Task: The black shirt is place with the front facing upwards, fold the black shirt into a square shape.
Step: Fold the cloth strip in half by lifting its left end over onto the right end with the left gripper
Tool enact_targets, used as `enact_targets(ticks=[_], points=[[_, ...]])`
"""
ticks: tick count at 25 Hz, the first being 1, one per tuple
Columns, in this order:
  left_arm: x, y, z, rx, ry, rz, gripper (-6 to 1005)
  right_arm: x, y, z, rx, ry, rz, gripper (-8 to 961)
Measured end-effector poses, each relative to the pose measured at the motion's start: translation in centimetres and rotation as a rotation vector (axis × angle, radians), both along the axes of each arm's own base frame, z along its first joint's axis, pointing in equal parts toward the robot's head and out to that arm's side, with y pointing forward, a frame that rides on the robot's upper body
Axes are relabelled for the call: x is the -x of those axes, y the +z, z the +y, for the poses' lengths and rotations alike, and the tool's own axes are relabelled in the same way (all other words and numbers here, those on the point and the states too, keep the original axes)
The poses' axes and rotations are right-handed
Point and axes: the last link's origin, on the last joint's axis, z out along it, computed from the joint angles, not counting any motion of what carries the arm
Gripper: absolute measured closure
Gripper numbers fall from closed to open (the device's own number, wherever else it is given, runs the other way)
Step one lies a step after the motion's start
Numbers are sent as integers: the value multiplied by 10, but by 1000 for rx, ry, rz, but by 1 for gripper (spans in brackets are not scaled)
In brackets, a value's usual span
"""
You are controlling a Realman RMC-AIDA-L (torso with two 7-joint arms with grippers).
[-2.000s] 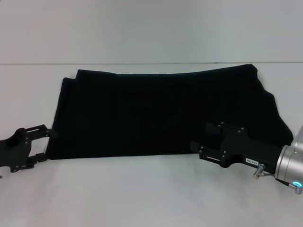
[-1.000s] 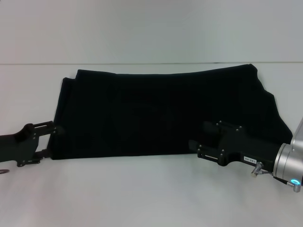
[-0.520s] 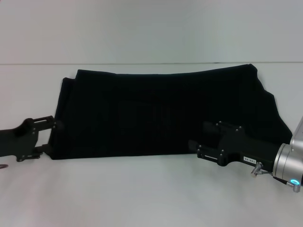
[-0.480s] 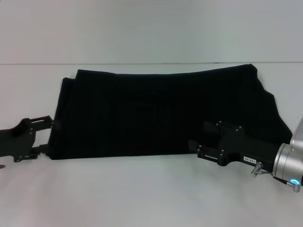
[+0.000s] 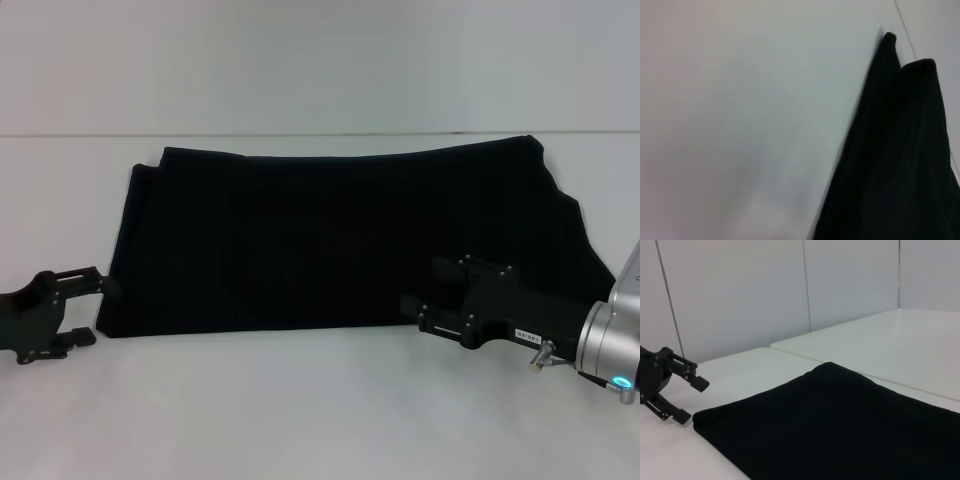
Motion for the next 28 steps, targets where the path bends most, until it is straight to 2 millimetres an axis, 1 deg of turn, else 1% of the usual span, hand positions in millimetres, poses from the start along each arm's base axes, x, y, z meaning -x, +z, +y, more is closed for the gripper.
enact_targets(ticks=[28], points=[[-5, -11, 12, -4, 14, -3, 204, 2, -3, 0, 11, 5, -1, 187]])
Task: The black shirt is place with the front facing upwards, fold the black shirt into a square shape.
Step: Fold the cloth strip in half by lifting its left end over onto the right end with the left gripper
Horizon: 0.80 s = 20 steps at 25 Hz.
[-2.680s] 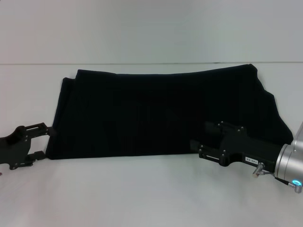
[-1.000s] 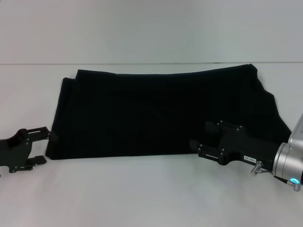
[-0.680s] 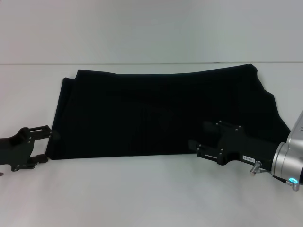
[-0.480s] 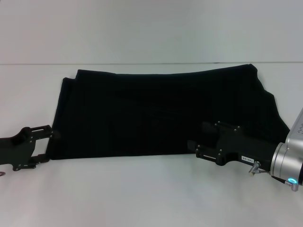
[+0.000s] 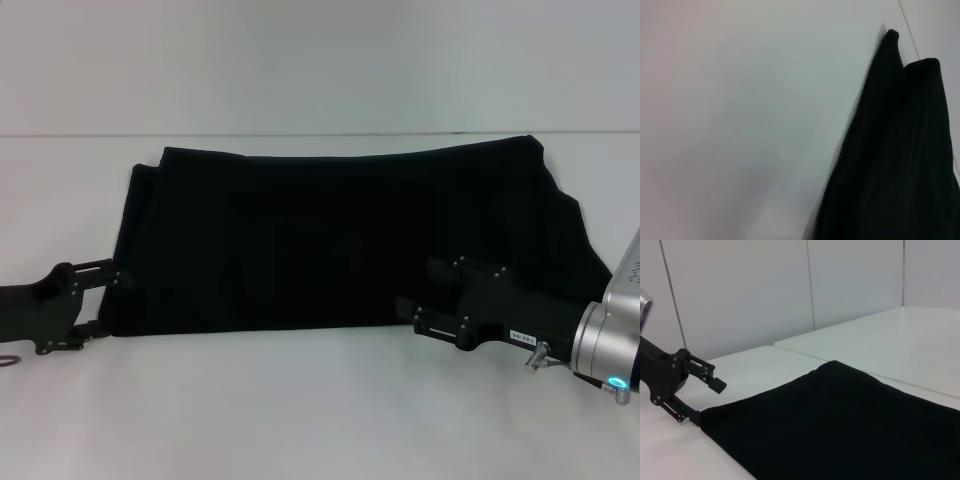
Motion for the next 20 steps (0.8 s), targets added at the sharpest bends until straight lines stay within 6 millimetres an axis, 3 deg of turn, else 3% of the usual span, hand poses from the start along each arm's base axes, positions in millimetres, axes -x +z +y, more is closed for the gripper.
enact_targets(ticks=[20], points=[[-16, 1, 17, 59, -102, 98, 209, 0, 0, 0, -3, -3, 1, 187]])
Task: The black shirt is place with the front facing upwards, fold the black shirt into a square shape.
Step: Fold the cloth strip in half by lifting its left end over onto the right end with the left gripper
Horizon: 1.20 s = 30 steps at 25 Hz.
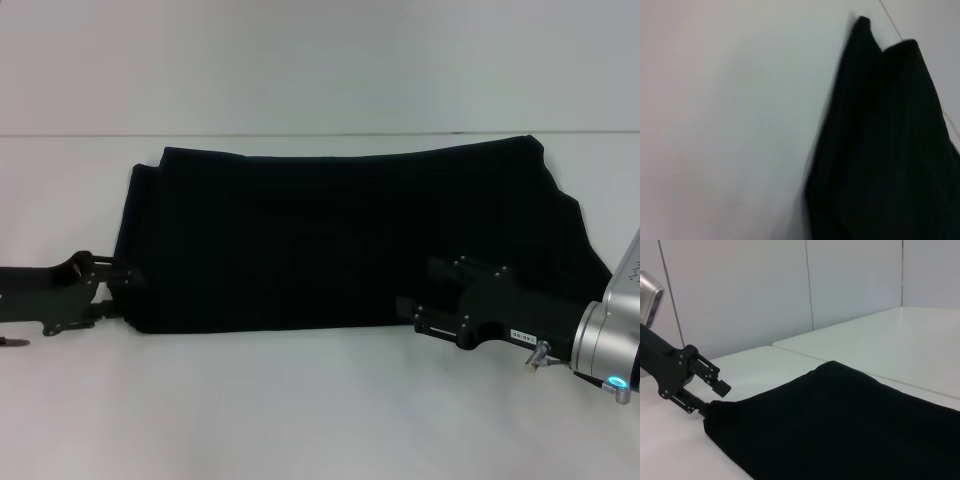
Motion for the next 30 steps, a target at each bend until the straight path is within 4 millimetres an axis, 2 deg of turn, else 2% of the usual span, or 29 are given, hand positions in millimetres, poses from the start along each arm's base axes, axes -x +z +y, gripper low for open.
enact_targets(ticks=[1, 12, 17, 20, 30], points=[[-2, 0, 2, 7, -9, 11, 209, 0, 0, 0, 0, 0, 0, 187], [-5, -6, 6, 37, -29, 66, 643, 0, 0, 0, 1, 0, 4, 187], [-5, -6, 6, 38, -35, 76, 874, 1, 0, -1, 2, 3, 6, 187], [-6, -6, 6, 43, -37, 73, 955, 1, 0, 0, 3, 4, 7, 187], [-9, -5, 6, 52, -40, 54, 954, 4, 0, 1, 4, 12, 7, 188]])
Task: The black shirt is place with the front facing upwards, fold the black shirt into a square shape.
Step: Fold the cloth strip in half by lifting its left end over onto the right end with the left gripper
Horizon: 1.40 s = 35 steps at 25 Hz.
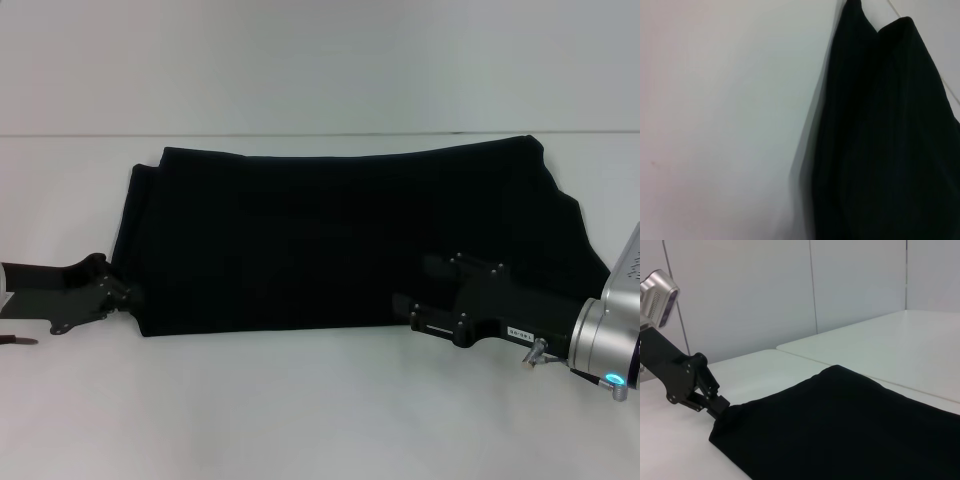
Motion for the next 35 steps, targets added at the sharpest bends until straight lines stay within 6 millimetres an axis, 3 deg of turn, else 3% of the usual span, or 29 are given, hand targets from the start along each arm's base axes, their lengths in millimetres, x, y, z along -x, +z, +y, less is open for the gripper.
enact_targets(ticks=[6, 22, 35], points=[[3, -1, -2, -9, 4, -2, 870, 0, 0, 0, 1, 2, -1, 187], [3, 5, 0, -15, -2, 17, 188, 0, -1, 0, 0, -4, -4, 188], [-2, 2, 4, -9, -14, 23, 211, -1, -1, 0, 2, -5, -5, 188]])
